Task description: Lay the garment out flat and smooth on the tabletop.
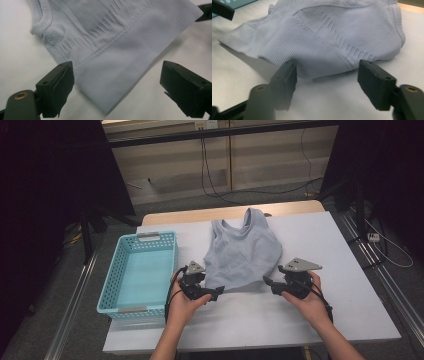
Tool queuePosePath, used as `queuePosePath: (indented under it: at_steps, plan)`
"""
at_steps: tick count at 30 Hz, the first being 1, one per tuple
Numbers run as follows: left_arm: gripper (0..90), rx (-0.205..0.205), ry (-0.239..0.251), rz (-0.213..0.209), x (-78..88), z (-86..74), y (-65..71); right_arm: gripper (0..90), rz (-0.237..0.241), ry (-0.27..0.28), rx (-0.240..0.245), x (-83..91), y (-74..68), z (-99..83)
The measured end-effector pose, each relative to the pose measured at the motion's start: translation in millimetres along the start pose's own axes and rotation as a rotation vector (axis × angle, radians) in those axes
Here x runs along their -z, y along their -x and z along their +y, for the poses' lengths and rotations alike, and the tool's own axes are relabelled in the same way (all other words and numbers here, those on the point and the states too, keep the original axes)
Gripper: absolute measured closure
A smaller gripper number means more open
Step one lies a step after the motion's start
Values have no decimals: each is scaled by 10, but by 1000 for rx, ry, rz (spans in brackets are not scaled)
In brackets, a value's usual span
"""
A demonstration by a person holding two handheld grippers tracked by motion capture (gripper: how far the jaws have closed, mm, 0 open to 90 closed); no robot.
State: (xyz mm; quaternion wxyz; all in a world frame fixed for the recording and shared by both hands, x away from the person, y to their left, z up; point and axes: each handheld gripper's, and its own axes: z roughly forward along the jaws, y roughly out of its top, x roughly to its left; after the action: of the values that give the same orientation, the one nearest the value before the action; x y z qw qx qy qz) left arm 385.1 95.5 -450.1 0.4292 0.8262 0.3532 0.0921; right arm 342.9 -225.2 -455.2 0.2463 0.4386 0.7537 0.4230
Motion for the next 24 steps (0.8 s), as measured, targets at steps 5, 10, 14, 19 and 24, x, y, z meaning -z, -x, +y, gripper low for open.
queuePosePath:
  at_steps: [5, 10, 14, 19, 24]
  plan:
    - [121, -1, 6, -10, -50, 48, 20, 195, -1, 5, -31, 69, 27, -43]
    - [120, -12, 8, -22, -101, 91, 47, 182, 12, -5, -28, 91, 9, -99]
    - [118, -11, 7, -30, -113, 94, 64, 186, 26, -28, 0, 40, -71, -105]
    - [116, -6, 16, -20, -52, 79, 50, 250, -6, -40, 4, -69, -89, -93]
    - [115, 0, 6, -8, -14, 19, 23, 375, -11, -59, 28, -188, -154, -34]
